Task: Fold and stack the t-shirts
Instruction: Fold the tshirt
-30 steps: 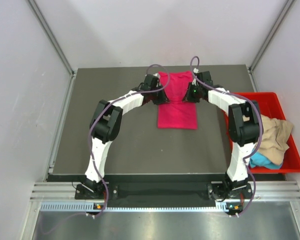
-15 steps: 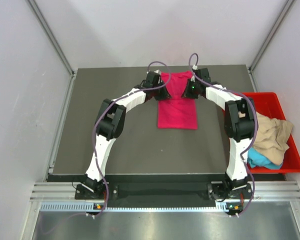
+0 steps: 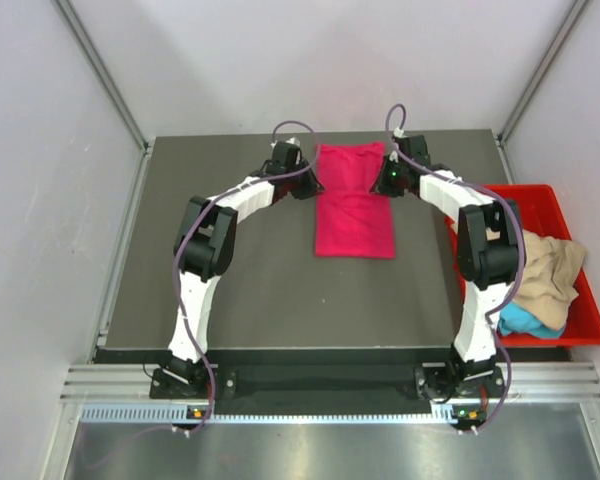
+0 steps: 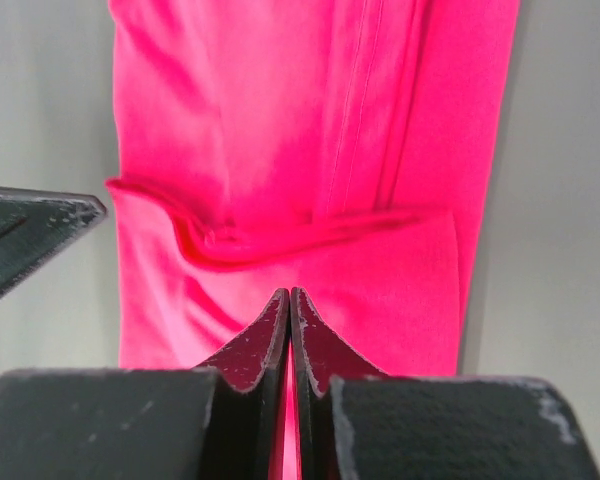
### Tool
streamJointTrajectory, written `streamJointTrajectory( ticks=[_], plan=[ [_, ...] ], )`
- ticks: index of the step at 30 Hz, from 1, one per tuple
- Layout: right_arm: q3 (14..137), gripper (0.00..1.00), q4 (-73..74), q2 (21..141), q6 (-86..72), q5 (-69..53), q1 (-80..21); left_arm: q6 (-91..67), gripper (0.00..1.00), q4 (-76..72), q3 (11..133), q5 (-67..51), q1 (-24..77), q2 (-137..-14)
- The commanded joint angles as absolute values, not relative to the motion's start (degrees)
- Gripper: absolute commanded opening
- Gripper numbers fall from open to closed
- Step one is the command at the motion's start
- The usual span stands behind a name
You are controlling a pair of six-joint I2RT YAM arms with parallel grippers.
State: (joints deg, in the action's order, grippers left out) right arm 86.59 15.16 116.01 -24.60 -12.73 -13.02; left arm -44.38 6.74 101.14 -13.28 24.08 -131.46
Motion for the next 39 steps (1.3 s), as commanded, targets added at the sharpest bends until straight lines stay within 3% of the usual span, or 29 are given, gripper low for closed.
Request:
streamJointTrajectory(
  ticks=[1, 11, 20, 28, 33, 39],
  plan=[
    [84.8, 0.02, 13.4, 110.2, -22.9, -14.3, -13.7, -45.1, 0.20, 1.4, 98.1, -16.1, 25.8, -126.1],
    [84.4, 0.03, 12.6, 114.0, -22.9, -20.4, -15.6, -41.5, 0.19, 6.1, 98.6, -9.7, 28.1, -126.0],
    [93.7, 0.02, 12.8, 123.9, -23.1, -22.1, -13.1, -41.1, 0.19, 8.7, 104.1, -8.4, 25.1, -133.0],
    [90.8, 0.03, 9.3, 125.7, -24.1, -22.6, -10.8, -40.1, 0.19, 9.6, 103.4, -3.9, 24.5, -135.5],
    [91.7, 0.09, 9.2, 124.6, -23.8, -25.4, -10.6, -39.4, 0.19, 10.5, 103.5, -3.3, 24.3, -134.9],
    [94.1, 0.16, 14.2, 120.9, -21.5, -27.1, -10.5, -36.7, 0.31, 8.4, 99.4, -5.4, 23.3, -128.2]
  ],
)
